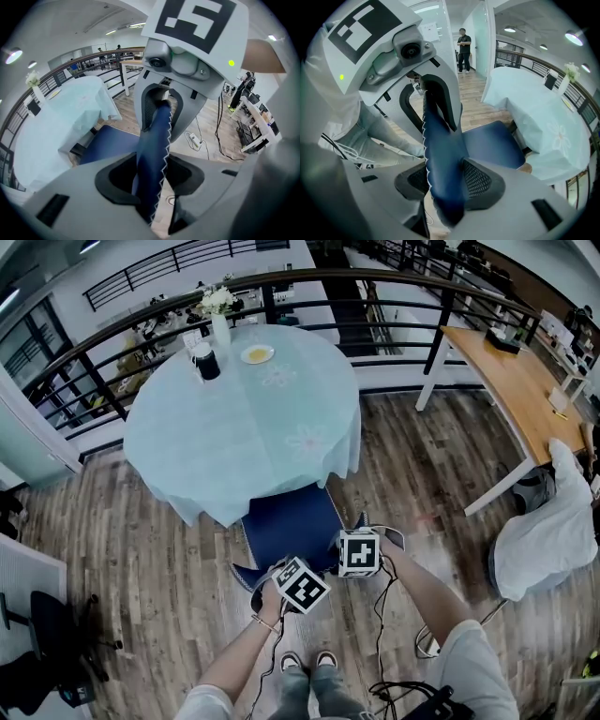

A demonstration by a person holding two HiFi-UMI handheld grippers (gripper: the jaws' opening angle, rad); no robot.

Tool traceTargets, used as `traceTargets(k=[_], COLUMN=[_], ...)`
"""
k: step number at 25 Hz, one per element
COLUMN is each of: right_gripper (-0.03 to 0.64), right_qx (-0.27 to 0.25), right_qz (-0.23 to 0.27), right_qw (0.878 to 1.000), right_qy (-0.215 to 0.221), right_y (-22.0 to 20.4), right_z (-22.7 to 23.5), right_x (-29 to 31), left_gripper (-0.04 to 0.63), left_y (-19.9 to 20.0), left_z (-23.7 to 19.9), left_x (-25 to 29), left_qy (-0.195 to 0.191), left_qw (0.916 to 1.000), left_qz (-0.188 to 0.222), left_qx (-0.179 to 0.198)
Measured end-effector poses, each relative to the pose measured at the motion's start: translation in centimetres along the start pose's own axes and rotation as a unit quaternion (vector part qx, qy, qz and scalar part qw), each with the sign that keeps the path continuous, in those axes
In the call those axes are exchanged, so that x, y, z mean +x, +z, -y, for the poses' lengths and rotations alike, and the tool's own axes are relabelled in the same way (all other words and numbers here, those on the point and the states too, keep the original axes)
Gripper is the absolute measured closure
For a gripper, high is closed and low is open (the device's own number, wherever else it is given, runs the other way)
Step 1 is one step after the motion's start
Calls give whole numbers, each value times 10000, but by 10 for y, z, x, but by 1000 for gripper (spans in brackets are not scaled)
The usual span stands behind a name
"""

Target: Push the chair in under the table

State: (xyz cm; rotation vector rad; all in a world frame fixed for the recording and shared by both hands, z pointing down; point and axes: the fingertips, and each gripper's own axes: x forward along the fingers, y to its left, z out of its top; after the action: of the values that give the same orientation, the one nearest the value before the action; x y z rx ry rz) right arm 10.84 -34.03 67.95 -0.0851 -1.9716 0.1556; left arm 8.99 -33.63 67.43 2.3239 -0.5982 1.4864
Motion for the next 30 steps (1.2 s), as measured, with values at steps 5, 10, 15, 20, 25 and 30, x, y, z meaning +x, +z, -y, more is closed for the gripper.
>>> traceTargets(k=[5, 10, 15, 20, 25, 30], right_gripper=[433, 433, 428, 423, 423, 423], right_qx=[-12, -83, -82, -182, -207, -183], right_qz=[-87, -142, -254, -313, -239, -303], right_qw=[9998, 9998, 9996, 9991, 9994, 9993], right_qy=[171, 114, 117, 201, 157, 156], right_y=[-2, -10, -27, -35, -36, -36], right_z=[6, 14, 26, 38, 38, 35], right_x=[-3, -8, -14, -21, -20, -18], left_gripper=[423, 420, 419, 419, 419, 419], left_y=[7, 17, 35, 50, 48, 47], left_z=[-4, -5, -4, -8, -8, -6], left_x=[1, 5, 15, 19, 21, 22], left_qy=[-19, -68, -144, -33, -27, 37], left_qw=[10000, 9998, 9994, 9992, 9993, 9994], left_qz=[6, 50, 88, 146, 107, 70], left_qx=[-48, -155, -310, -366, -371, -329])
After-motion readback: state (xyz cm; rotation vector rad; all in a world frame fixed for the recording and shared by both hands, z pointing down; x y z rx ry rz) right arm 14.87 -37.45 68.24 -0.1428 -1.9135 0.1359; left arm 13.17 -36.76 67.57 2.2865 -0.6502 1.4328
